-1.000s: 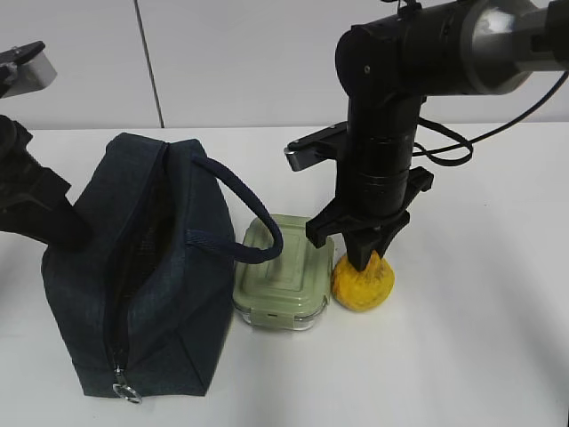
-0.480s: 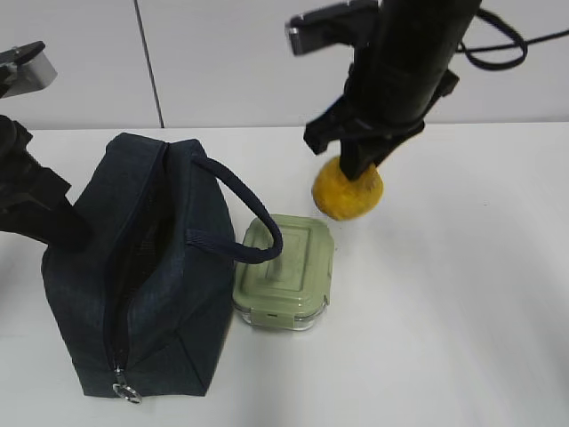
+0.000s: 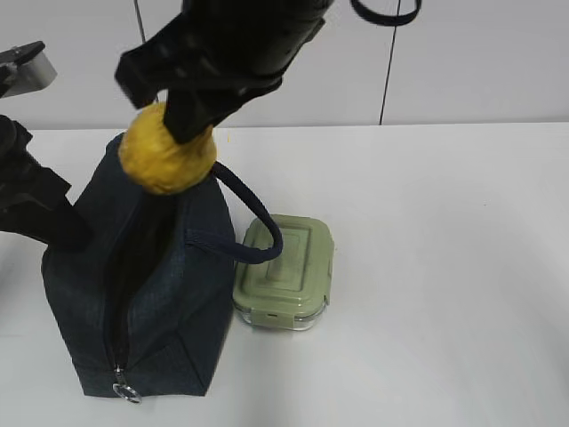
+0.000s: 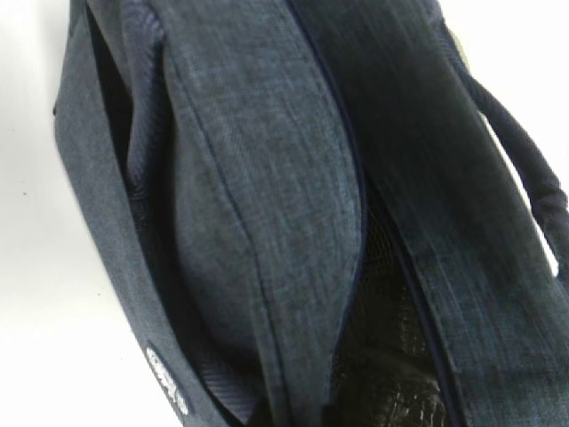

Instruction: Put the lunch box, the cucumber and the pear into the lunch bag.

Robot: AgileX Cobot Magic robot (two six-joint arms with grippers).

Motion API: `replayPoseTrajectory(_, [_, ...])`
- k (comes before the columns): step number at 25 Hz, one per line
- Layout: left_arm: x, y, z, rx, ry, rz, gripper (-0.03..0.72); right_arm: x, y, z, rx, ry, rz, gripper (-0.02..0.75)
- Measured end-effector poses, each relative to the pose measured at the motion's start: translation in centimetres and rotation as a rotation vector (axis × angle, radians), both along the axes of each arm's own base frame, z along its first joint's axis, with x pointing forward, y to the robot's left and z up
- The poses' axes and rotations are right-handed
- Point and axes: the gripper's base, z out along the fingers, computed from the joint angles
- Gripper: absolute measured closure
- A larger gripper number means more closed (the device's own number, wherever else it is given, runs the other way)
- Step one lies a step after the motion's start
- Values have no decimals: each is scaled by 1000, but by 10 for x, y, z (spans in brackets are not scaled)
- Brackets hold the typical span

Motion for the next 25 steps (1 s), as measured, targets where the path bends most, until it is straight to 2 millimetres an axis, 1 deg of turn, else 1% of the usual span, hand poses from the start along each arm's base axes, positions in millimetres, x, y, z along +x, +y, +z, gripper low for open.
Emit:
replayPoseTrajectory(5, [0,0,0,1,-1,0,666,-3,24,-21,-17,33,61,607])
replayPoseTrajectory(8, [0,0,0,1,-1,0,666,-1,33,-34,-33,55,77,607])
replayPoseTrajectory(12, [0,0,0,1,-1,0,666,9,44,-66,-89,108,82,608])
replayPoseTrajectory(13, [0,0,0,2,-1,0,666,13,47,-78,-113,123,84,608])
replayPoseTrajectory(17, [0,0,0,2,-1,0,666,24,52,-110,-198,143,70,608])
replayPoseTrajectory(19, [0,0,0,2,-1,0,666,29,52,-120,-229,139,49,608])
replayPoseTrajectory(21, [0,0,0,2,-1,0,666,31,53,-126,-238,135,39,605])
replayPoseTrajectory(22, [0,0,0,2,-1,0,666,32,54,-126,-232,133,37,591])
replayPoseTrajectory(24, [0,0,0,2,-1,0,666,32,56,-126,-210,135,33,527])
replayPoseTrajectory(25, [0,0,0,2,-1,0,666,32,56,-125,-202,137,30,454])
